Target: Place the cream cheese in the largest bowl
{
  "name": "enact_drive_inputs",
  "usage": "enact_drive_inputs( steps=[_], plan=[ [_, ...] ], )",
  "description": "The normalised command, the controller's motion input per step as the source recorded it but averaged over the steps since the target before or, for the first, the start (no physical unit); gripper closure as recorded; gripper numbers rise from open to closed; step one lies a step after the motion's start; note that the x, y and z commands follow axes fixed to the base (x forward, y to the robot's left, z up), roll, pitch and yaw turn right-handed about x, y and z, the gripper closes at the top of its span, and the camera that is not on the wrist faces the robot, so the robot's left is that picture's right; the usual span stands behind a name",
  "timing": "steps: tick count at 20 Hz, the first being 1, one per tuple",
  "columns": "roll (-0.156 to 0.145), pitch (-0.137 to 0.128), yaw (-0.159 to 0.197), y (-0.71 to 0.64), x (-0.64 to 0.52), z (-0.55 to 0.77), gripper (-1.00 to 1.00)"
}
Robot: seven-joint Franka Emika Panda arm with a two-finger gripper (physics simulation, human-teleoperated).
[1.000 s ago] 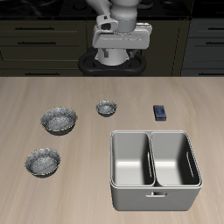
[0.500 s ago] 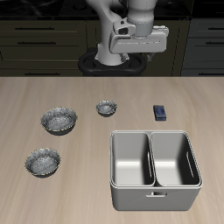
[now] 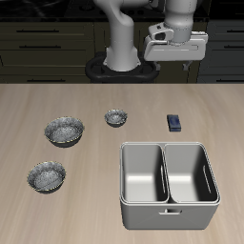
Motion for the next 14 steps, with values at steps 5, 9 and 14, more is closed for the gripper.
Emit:
enact_drive_inputs(
  steps=[5, 9, 14],
  plan=[
    [0.036, -0.011, 0.008, 0.6, 0.11, -0.07, -1.0],
    [-0.017, -0.054, 0.037, 0.31, 0.08, -0.15, -1.0],
    [-0.037, -0.031, -0.012, 0.07, 0.03, -0.24, -1.0]
  ],
)
